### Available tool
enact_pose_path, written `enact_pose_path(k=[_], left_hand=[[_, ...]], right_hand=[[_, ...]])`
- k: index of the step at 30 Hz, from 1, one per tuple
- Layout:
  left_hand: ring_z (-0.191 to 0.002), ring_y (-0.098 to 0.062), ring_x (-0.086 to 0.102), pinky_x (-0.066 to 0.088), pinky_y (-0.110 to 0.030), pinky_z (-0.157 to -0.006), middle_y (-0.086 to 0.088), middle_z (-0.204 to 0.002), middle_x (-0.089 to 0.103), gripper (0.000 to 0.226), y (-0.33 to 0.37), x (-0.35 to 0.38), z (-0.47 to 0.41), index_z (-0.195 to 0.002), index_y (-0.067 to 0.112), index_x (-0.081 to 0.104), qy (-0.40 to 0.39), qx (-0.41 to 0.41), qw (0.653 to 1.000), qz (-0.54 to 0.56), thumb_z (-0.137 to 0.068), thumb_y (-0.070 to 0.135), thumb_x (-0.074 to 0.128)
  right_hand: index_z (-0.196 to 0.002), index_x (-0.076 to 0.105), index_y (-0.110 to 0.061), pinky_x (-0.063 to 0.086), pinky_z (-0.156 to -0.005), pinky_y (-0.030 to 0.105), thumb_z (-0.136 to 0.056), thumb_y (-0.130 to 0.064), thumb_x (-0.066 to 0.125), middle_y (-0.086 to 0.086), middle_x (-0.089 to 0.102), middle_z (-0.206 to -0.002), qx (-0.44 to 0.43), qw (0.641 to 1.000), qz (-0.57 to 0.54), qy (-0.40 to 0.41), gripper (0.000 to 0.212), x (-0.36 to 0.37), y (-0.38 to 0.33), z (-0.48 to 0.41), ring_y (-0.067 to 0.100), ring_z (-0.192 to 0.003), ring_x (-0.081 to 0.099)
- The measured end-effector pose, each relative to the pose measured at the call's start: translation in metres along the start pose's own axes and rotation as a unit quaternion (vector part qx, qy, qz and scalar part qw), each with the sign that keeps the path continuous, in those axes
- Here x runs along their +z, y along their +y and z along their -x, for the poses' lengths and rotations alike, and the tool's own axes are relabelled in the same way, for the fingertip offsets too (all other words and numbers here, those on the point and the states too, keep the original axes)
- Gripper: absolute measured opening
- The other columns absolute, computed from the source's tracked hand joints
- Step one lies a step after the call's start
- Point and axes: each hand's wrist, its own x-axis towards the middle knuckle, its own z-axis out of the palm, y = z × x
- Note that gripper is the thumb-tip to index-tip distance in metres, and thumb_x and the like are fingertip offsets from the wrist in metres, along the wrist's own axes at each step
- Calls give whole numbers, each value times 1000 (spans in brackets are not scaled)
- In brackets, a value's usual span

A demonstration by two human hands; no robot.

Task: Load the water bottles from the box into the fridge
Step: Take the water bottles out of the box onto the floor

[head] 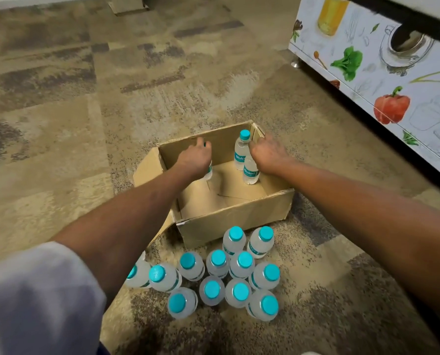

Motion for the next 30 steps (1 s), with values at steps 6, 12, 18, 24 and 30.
enact_pose_path(k=[6,12,18,24,30], left_hand=[[-93,-39,57,48,-45,-75,-22,-117,41,37,0,8,6,-121,0,41,-15,-25,1000,2,-87,-2,55],[-91,-38,63,41,-38,-61,-17,-106,58,17,-4,13,11,-111,5,46,55,-41,998,-13,-95,10,46],[-62,-28,51,32,-33,-49,-16,-90,61,11,1,-11,27,-95,9,46,121,-7,993,-15,-97,16,38],[-77,-34,60,32,-34,-53,-15,-96,63,36,0,-60,76,-108,5,51,201,19,978,-43,-100,38,39],[-82,-35,61,34,-35,-56,-16,-98,65,39,-18,-110,127,-107,5,51,235,8,970,-63,-98,43,43]], right_hand=[[-124,42,-3,42,-68,35,-90,-9,58,17,54,-107,-34,999,31,15,37,5,-2,8,29,-96,55],[-117,44,-3,39,-66,33,-93,-7,50,18,54,-107,-42,998,47,24,25,5,-7,16,26,-92,54],[-119,40,-4,45,-70,34,-93,-12,56,18,51,-106,-33,997,-21,66,31,4,-12,22,26,-91,50],[-107,48,-3,46,-67,43,-93,-29,52,20,54,-98,-48,980,-76,178,30,-38,-26,30,32,-87,51],[-110,50,-5,43,-71,41,-96,-33,43,16,52,-102,-90,959,-111,246,32,-99,-68,53,30,-92,48]])
